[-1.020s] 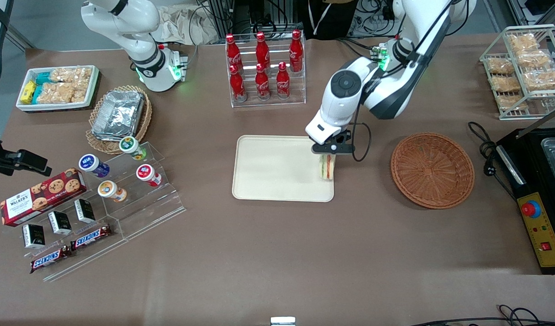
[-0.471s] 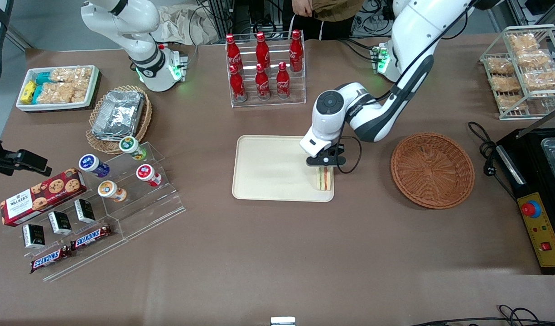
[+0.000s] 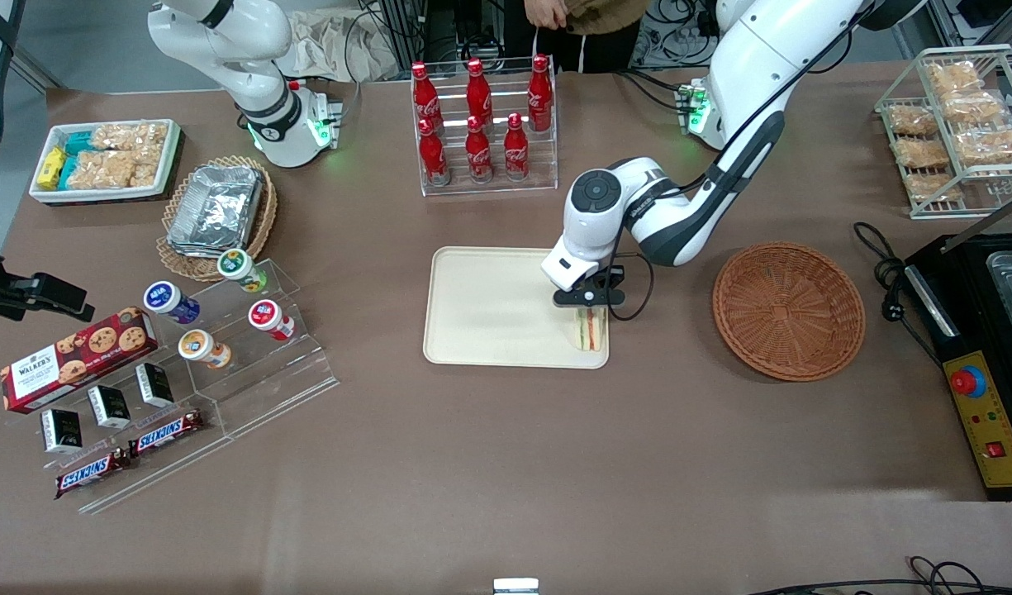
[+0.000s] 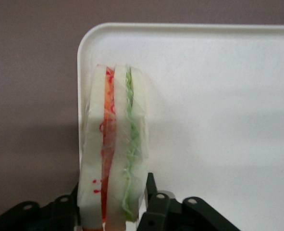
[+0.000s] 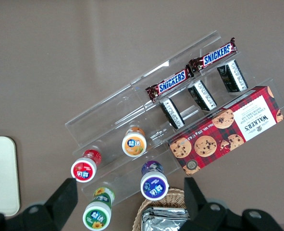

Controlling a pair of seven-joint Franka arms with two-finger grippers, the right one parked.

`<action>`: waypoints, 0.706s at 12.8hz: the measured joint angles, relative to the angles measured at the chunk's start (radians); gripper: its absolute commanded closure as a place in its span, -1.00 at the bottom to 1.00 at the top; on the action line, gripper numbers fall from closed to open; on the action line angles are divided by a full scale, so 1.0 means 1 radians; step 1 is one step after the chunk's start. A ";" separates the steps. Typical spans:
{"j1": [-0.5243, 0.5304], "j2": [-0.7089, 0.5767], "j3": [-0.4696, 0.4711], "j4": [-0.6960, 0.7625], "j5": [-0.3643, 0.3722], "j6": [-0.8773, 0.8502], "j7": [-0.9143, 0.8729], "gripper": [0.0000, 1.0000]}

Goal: Place sandwich from basket to tray

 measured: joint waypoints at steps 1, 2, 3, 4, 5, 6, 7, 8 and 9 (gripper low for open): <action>0.003 -0.002 0.001 0.028 -0.005 -0.007 -0.005 -1.00; 0.005 -0.010 0.001 0.068 -0.026 -0.031 -0.010 -1.00; 0.007 -0.029 0.001 0.119 -0.085 -0.077 -0.012 -1.00; 0.009 -0.061 0.002 0.175 -0.166 -0.137 -0.014 -1.00; 0.016 -0.106 0.005 0.238 -0.249 -0.214 -0.018 -1.00; 0.039 -0.159 0.008 0.305 -0.313 -0.316 -0.023 -1.00; 0.079 -0.215 0.009 0.376 -0.354 -0.440 -0.026 -1.00; 0.125 -0.266 0.011 0.438 -0.374 -0.558 -0.025 -1.00; 0.168 -0.313 0.016 0.483 -0.382 -0.649 -0.022 -1.00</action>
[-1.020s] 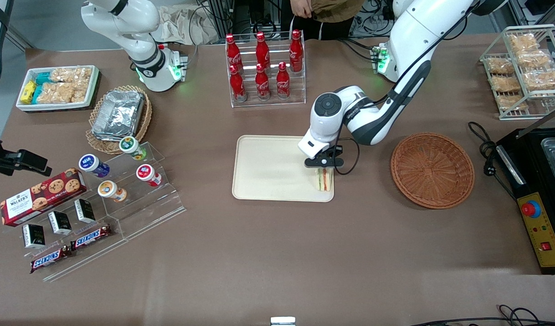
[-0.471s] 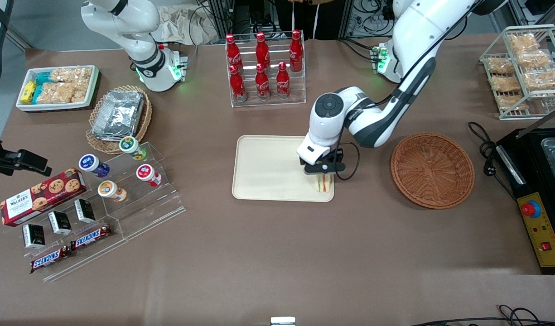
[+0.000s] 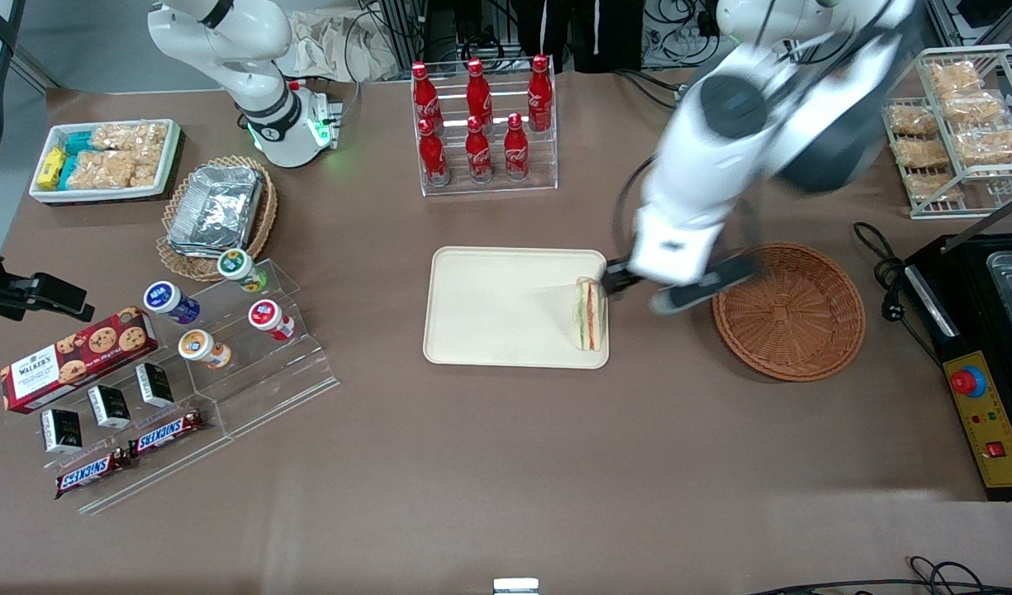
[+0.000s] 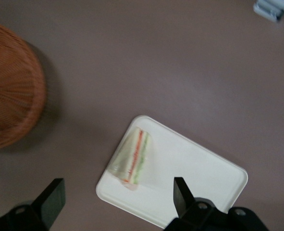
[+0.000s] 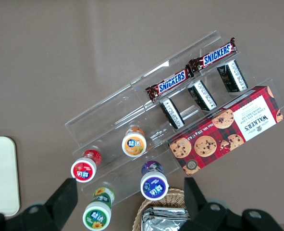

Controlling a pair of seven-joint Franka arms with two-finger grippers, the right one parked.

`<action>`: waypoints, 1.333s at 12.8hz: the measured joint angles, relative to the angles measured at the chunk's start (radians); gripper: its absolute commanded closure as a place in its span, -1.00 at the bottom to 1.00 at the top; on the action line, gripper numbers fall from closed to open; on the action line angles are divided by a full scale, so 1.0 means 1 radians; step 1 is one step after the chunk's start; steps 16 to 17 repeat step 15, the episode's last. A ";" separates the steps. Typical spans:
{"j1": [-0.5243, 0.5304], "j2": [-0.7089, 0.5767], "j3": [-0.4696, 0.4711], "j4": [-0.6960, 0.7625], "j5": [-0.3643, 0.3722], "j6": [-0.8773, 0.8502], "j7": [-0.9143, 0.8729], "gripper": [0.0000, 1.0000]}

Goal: Place sandwich from basket to tray

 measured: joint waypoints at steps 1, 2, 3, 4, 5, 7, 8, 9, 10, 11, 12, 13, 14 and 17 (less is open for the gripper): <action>0.022 -0.044 0.025 0.025 -0.005 -0.061 0.015 -1.00; 0.014 -0.088 0.080 0.032 -0.013 -0.103 0.057 -1.00; -0.016 -0.130 0.157 0.030 -0.029 -0.147 0.142 -1.00; -0.049 -0.172 0.239 0.024 -0.046 -0.192 0.256 -1.00; -0.070 -0.214 0.313 0.013 -0.067 -0.230 0.385 -1.00; -0.082 -0.303 0.443 -0.033 -0.093 -0.287 0.664 -1.00; -0.081 -0.341 0.494 -0.062 -0.097 -0.304 0.796 -1.00; -0.081 -0.367 0.535 -0.086 -0.098 -0.320 0.919 -1.00; -0.081 -0.379 0.561 -0.100 -0.098 -0.330 1.012 -1.00; -0.080 -0.379 0.571 -0.107 -0.098 -0.331 1.056 -1.00; -0.081 -0.374 0.571 -0.109 -0.098 -0.330 1.067 -1.00; -0.082 -0.368 0.571 -0.110 -0.097 -0.330 1.067 -1.00; -0.081 -0.364 0.575 -0.110 -0.097 -0.328 1.067 -1.00; -0.081 -0.361 0.583 -0.110 -0.097 -0.327 1.067 -1.00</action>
